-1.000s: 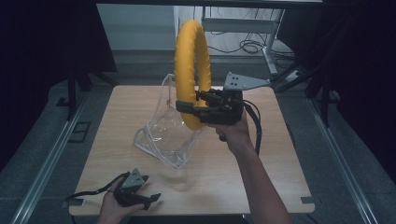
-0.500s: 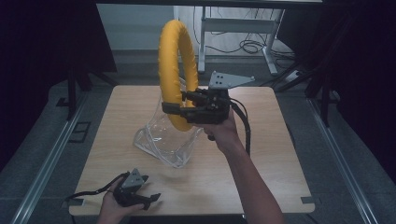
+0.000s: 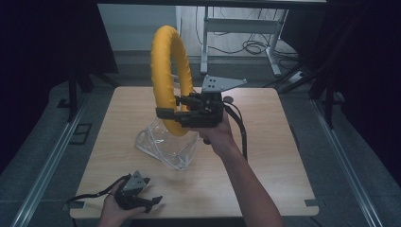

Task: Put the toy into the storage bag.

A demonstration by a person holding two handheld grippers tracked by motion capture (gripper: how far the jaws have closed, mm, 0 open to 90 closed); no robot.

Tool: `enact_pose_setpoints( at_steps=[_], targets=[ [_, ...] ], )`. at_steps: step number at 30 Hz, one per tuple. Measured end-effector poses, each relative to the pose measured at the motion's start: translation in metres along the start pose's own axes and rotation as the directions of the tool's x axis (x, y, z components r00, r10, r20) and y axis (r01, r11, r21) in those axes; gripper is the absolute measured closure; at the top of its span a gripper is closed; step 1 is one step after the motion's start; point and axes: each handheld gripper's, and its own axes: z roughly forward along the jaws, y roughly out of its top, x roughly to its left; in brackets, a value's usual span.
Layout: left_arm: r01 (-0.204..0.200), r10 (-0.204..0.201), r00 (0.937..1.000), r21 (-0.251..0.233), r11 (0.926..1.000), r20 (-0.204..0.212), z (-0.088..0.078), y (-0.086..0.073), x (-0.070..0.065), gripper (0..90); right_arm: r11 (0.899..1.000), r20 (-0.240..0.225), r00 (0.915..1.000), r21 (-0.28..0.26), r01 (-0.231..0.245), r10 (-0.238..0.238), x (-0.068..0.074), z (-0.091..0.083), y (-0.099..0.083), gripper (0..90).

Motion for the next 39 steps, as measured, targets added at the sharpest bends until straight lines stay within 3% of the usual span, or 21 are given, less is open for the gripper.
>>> enact_pose_setpoints(
  at_steps=[17,39],
  targets=[
    [-0.002,0.002,1.0,0.003,1.0,0.0,0.001,-0.001,-0.001,18.4,0.999,-0.035,0.9988,0.022,-0.032,0.033,-0.002,0.016,-0.011,51.3],
    [-0.003,0.003,1.0,0.006,1.0,-0.007,0.001,-0.001,-0.001,18.5,0.997,-0.036,0.9969,0.042,-0.068,0.069,-0.012,0.023,-0.03,51.3]
  ],
)
